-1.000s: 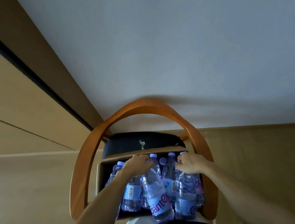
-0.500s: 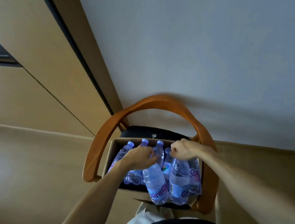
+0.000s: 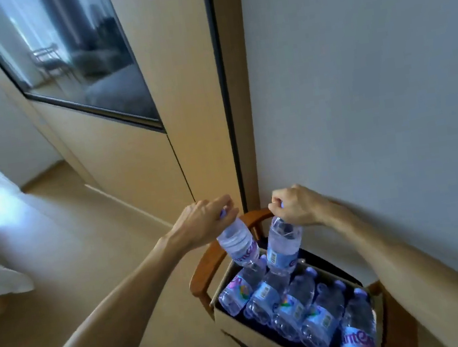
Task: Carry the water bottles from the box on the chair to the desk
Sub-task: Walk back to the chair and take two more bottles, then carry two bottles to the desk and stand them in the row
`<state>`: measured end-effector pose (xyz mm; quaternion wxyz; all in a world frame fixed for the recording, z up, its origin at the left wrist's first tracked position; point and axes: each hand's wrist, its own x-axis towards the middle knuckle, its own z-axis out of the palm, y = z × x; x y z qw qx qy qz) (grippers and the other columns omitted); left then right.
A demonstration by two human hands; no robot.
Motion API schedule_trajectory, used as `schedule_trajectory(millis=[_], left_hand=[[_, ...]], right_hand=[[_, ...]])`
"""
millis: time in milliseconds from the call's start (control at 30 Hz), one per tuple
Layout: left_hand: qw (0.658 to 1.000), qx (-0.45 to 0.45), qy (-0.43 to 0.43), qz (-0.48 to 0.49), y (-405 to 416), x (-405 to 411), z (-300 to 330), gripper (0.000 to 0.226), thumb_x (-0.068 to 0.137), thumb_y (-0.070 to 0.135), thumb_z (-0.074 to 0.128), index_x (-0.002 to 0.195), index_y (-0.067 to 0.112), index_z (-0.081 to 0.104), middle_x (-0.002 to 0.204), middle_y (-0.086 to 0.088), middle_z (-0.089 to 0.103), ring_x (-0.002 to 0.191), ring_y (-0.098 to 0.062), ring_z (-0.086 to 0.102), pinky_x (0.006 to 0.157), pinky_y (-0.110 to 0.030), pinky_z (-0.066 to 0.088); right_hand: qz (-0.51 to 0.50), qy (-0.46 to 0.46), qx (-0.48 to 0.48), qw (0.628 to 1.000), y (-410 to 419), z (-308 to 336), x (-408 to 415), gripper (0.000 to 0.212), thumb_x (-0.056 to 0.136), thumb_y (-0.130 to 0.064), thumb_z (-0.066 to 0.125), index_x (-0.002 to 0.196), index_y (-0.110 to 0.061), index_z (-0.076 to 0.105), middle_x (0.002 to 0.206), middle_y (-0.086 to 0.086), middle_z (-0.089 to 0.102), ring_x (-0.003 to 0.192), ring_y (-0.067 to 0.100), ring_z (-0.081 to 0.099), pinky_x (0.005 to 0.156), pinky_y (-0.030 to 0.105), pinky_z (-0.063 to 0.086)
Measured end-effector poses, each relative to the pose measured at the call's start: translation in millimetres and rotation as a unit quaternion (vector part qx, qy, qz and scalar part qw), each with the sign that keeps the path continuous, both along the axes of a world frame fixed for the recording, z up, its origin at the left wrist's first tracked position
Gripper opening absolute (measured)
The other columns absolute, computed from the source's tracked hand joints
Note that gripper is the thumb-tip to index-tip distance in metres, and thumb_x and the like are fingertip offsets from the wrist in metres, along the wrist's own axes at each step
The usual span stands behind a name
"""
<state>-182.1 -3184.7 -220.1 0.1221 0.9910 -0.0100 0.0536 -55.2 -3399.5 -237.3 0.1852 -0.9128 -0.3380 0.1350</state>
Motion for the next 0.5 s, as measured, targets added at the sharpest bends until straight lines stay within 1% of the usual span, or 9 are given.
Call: schedule_trajectory(millis=[67,100,167,233,300,367,433,467,500], left_hand=[[0.998,-0.001,-0.055,0.039,27,-3,29,0.024,0.097,0.052,0.04,0.097,0.03,0.049,0.055,0.009,0.05,0.053,-0.018,0.055,0.048,-0.026,0.037],[0.995,-0.001,-0.077,0.056,41,-6,44,0.024,0.096,0.053,0.04,0.096,0.031,0.05,0.057,0.008,0.055,0.054,-0.017,0.057,0.048,-0.026,0.039],[0.99,-0.007,-0.113,0.087,70,-13,73,0.024,0.096,0.052,0.04,0.096,0.033,0.053,0.066,0.007,0.064,0.058,-0.017,0.061,0.055,-0.03,0.05],[0.981,-0.007,-0.158,0.112,102,-22,101,0.023,0.096,0.05,0.041,0.095,0.032,0.057,0.07,0.008,0.067,0.059,-0.015,0.062,0.059,-0.032,0.054],[0.972,0.005,-0.204,0.118,135,-33,126,0.028,0.097,0.047,0.042,0.091,0.029,0.062,0.072,0.007,0.067,0.06,-0.012,0.063,0.06,-0.032,0.055],[0.961,0.013,-0.246,0.126,169,-46,148,0.03,0.097,0.047,0.041,0.082,0.028,0.059,0.067,0.008,0.065,0.056,-0.005,0.061,0.055,-0.026,0.052],[0.946,0.018,-0.285,0.156,205,-59,168,0.031,0.096,0.048,0.04,0.071,0.033,0.049,0.056,0.013,0.054,0.049,0.0,0.054,0.05,-0.018,0.041],[0.938,0.025,-0.298,0.176,224,-66,179,0.035,0.097,0.048,0.039,0.065,0.034,0.044,0.052,0.014,0.049,0.046,0.0,0.05,0.049,-0.017,0.037],[0.932,0.032,-0.305,0.194,244,-73,189,0.039,0.097,0.049,0.037,0.061,0.033,0.042,0.051,0.014,0.047,0.045,-0.001,0.048,0.05,-0.019,0.036]], right_hand=[[0.026,-0.024,0.035,0.999,32,26,4,0.024,0.089,-0.034,0.048,0.068,-0.023,0.05,0.074,0.002,0.063,0.071,0.024,0.057,0.063,0.031,0.045],[0.039,-0.032,0.052,0.997,48,40,6,0.024,0.089,-0.034,0.049,0.068,-0.023,0.05,0.072,0.001,0.063,0.069,0.023,0.058,0.061,0.03,0.044],[0.066,-0.042,0.08,0.994,83,70,9,0.025,0.09,-0.036,0.048,0.069,-0.023,0.052,0.068,-0.003,0.061,0.065,0.018,0.058,0.056,0.029,0.042],[0.088,-0.057,0.109,0.988,120,99,10,0.026,0.09,-0.04,0.048,0.069,-0.024,0.053,0.065,-0.008,0.059,0.059,0.01,0.056,0.051,0.027,0.039],[0.108,-0.085,0.136,0.981,160,128,10,0.026,0.089,-0.04,0.049,0.069,-0.025,0.052,0.065,-0.009,0.06,0.058,0.006,0.055,0.05,0.025,0.037],[0.129,-0.125,0.153,0.972,201,156,8,0.025,0.089,-0.039,0.049,0.069,-0.025,0.052,0.065,-0.009,0.06,0.062,0.006,0.055,0.051,0.025,0.038],[0.147,-0.156,0.17,0.962,244,184,5,0.023,0.087,-0.037,0.05,0.067,-0.026,0.051,0.063,-0.009,0.059,0.062,0.009,0.054,0.053,0.028,0.04],[0.155,-0.168,0.178,0.957,265,197,2,0.023,0.087,-0.037,0.051,0.066,-0.026,0.049,0.063,-0.01,0.058,0.063,0.009,0.054,0.055,0.029,0.041],[0.162,-0.182,0.187,0.952,287,209,0,0.023,0.086,-0.037,0.051,0.065,-0.027,0.048,0.063,-0.01,0.058,0.063,0.008,0.053,0.057,0.03,0.042]])
